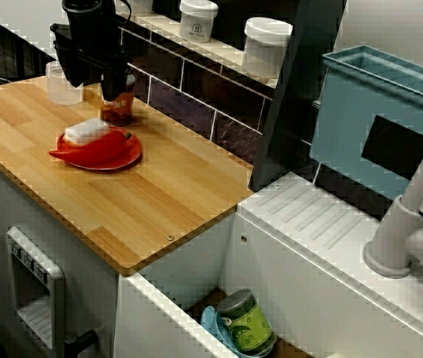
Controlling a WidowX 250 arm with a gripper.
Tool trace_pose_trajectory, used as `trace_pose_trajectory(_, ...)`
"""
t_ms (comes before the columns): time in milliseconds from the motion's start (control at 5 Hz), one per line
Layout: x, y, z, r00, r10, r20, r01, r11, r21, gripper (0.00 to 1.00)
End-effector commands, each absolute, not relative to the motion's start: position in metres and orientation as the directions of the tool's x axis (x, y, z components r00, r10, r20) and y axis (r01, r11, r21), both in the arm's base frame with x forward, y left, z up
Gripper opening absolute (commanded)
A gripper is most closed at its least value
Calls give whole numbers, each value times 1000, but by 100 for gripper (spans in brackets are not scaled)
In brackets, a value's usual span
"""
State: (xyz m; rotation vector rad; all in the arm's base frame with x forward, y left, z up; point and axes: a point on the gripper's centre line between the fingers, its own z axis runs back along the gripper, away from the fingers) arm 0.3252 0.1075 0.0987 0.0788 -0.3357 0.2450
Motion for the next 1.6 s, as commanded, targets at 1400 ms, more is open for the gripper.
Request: trace_pose_trajectory(1400, 369, 138, 98, 845, 331, 421, -376, 926, 25, 100)
